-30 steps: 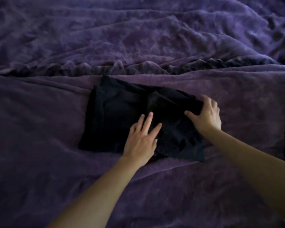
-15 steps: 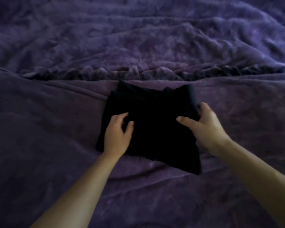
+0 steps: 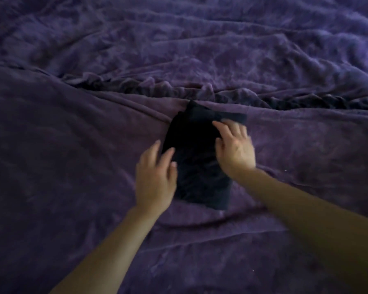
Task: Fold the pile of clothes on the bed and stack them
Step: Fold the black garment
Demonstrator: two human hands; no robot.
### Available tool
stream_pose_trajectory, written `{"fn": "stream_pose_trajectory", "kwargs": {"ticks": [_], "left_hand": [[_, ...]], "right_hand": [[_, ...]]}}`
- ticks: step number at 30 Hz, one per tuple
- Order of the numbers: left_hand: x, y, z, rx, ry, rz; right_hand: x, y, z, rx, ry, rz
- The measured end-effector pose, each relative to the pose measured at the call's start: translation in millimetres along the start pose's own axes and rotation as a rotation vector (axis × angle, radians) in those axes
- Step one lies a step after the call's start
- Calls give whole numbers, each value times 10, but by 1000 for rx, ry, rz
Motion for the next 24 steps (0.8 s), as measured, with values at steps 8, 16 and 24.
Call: {"fn": "stream_pose_trajectory", "kwargs": {"ticks": [8, 16, 24], "left_hand": [[-794, 1057, 285, -413, 281, -283], [-1117, 1152, 290, -461, 258, -408], [-1343, 849, 723, -445, 497, -574]], "right_hand": [[-192, 553, 770, 300, 69, -345], [-394, 615, 973, 200, 167, -398], [-362, 65, 704, 118, 251, -435]]}}
Point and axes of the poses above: each hand's wrist, its own x-axis away from the middle knuckle, its own y-axis out of the palm, z = x × y, the point moved 9 cm from there along -x, towards the middle knuckle, and after that the axes turned 13 degrees about -x, right-handed, at the moved point
